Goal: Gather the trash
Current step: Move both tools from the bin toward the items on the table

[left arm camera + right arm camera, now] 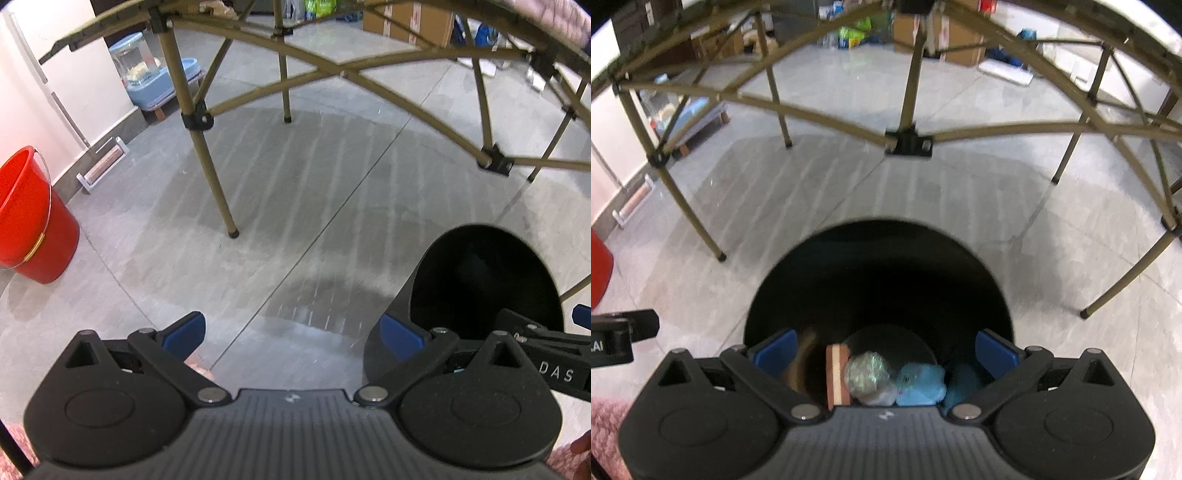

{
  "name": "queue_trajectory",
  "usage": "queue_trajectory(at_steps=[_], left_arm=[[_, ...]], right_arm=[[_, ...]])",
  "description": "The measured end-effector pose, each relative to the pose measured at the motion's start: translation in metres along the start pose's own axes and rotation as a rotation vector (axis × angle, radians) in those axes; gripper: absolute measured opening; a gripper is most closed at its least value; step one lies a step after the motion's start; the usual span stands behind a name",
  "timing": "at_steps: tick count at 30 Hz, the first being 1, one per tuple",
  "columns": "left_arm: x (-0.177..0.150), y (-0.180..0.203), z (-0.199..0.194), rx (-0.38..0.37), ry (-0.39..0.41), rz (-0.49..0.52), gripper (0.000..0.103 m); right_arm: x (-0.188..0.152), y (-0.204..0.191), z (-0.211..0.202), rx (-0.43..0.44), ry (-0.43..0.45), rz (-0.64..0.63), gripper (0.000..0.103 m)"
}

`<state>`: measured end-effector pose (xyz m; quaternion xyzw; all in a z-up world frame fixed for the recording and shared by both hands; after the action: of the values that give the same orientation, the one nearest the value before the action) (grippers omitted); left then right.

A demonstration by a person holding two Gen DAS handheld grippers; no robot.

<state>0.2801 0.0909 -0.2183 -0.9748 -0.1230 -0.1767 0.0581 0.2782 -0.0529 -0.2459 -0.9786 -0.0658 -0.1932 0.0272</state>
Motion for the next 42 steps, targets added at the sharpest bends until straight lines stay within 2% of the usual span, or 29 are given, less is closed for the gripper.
queue_trajectory(at_steps=[6,12,20,28,33,42], left_arm=[[0.013,-0.002,-0.021,-0.03,0.097,-0.025,0.103],[0.025,-0.001,-0.045,-0.048,0.215,-0.059,0.103],[0.043,0.018,-0.077,-0.129,0.33,-0.07,0.103],[0.064,0.031,-0.105,-0.193,0.432,-0.089,0.103],[0.084,0.039,-0.12,-0.202,0.485,-0.086,0.103],[0.125,0.063,-0.152,-0.221,0.575,-0.061,0.103]], right_arm=[[0.015,0.011,-0.026,0.008,0.114,0.026,0.103],[0.032,0.025,-0.066,-0.004,0.277,0.042,0.103],[0.051,0.045,-0.109,0.038,0.45,0.099,0.103],[0.079,0.067,-0.14,0.034,0.619,0.128,0.103],[0.1,0.076,-0.151,0.006,0.683,0.128,0.103],[0.135,0.076,-0.156,-0.015,0.72,0.107,0.103]])
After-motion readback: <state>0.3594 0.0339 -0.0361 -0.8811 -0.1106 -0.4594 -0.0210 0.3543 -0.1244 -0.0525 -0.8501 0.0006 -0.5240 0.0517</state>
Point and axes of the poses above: each gripper's, at about its wrist camera, not at the fingertips, and z roughly the way its jaws point, y to its right, x to its top, the point moved 6 cm from there along z, roughly the way its jaws point, and after that the axes turned 7 degrees about -y, right-handed, at the moved point
